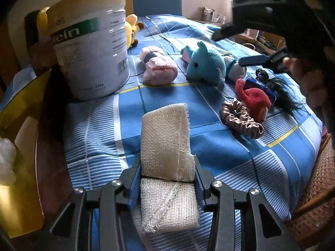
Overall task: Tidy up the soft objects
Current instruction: 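Carry the gauze pad to the tray with the left gripper while the right gripper grasps the blue plush toy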
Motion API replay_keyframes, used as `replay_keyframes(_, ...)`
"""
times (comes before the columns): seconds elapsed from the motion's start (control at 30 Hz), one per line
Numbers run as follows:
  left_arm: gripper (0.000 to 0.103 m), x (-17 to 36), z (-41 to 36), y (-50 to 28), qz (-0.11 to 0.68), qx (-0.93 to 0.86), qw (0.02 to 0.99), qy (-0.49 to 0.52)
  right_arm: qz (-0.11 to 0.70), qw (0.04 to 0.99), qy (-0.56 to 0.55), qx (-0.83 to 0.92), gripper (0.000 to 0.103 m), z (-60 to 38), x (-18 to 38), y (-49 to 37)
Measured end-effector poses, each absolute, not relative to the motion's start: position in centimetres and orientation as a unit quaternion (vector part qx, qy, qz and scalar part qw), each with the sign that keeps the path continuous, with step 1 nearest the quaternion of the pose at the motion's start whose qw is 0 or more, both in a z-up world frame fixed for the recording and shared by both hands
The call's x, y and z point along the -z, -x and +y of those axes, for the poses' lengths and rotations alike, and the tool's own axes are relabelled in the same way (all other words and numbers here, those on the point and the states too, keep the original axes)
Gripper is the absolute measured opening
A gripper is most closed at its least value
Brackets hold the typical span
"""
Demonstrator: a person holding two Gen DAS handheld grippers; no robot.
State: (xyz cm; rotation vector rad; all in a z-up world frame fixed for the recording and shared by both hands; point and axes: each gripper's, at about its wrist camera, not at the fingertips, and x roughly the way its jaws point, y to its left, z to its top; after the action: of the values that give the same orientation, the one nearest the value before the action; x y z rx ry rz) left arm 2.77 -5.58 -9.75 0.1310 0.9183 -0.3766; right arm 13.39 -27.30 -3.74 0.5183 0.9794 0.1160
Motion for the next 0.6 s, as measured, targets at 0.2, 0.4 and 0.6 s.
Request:
replay_keyframes(0.2, 0.044, 9.6, -5.1, -2.5, 0.437, 0.187, 0.878, -0.06, 0.498, 0.85, -0.172, -0.027, 0.075, -25.1, 4.8, -16.9)
replay_keyframes(0.4, 0.044, 9.6, -5.0, -2.3, 0.433, 0.189, 0.879, -0.063, 0.504, 0.858, -0.103, -0.021, 0.045, -23.8, 6.8, -17.9)
replay_keyframes(0.6, 0.043, 9.4, -5.2, -2.1, 0.431, 0.185, 0.881, -0.069, 0.502, 0.855, -0.123, -0.034, 0.045, -24.8, 7.3, -17.7)
